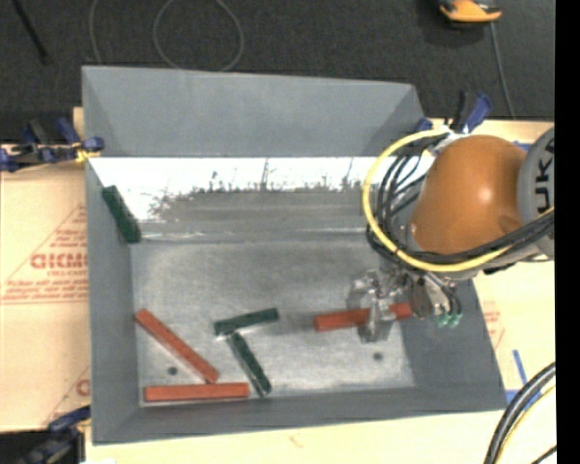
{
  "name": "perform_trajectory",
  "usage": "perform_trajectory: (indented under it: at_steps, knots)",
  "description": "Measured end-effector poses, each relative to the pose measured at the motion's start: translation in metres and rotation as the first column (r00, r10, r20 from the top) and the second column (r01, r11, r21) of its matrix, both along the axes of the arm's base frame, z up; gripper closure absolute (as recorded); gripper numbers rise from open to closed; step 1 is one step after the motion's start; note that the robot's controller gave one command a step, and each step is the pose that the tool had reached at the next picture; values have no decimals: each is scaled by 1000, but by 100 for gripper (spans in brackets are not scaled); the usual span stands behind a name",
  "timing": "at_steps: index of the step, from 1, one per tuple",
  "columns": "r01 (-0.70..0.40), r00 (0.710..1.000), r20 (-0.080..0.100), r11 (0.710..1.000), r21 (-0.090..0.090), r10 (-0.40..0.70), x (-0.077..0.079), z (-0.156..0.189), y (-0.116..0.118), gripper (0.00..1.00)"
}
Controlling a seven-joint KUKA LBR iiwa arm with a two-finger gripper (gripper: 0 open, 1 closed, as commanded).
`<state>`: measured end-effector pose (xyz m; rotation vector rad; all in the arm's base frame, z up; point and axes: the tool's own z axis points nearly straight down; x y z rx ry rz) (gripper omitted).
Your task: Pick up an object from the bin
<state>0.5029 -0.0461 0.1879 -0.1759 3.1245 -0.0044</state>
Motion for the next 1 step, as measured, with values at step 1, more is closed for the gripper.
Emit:
perform_trajectory:
  at_steps: [1]
  knots:
    - [12,1000,-1,1000,0,-12,3,60,-3,100]
